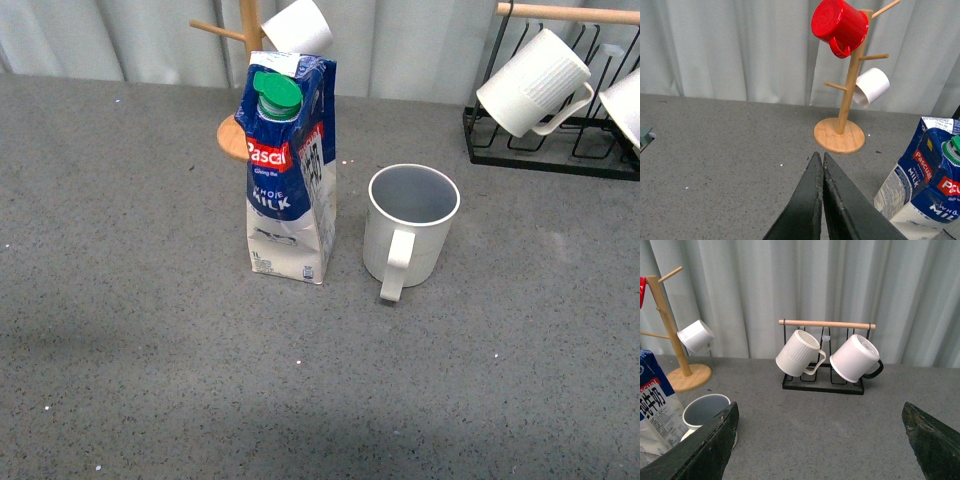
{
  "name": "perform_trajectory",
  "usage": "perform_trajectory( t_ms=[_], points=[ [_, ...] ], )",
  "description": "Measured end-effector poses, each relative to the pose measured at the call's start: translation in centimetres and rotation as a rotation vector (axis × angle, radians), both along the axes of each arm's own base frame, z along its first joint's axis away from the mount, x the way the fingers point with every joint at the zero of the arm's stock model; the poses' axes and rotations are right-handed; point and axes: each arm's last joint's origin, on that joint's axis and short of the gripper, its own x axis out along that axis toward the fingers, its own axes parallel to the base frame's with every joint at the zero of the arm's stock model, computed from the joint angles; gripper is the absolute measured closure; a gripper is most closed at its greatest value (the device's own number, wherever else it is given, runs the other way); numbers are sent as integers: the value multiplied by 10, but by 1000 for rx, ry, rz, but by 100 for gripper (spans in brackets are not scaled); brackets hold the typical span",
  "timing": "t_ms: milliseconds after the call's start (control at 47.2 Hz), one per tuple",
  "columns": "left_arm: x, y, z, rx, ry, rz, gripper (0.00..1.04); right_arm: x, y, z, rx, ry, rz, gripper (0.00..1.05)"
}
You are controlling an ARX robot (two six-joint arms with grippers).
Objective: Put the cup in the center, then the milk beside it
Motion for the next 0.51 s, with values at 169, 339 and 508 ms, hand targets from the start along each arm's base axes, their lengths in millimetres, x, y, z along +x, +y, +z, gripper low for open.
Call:
perform_trajectory(
  t_ms=[169,339,508],
  points=[
    [-22,8,0,2,3,5,101,0,0,0,0,0,0,9],
    [-38,19,1,2,0,9,101,0,0,0,0,0,0,9],
    [-47,19,1,2,0,7,101,0,0,0,0,0,0,9]
  ],
)
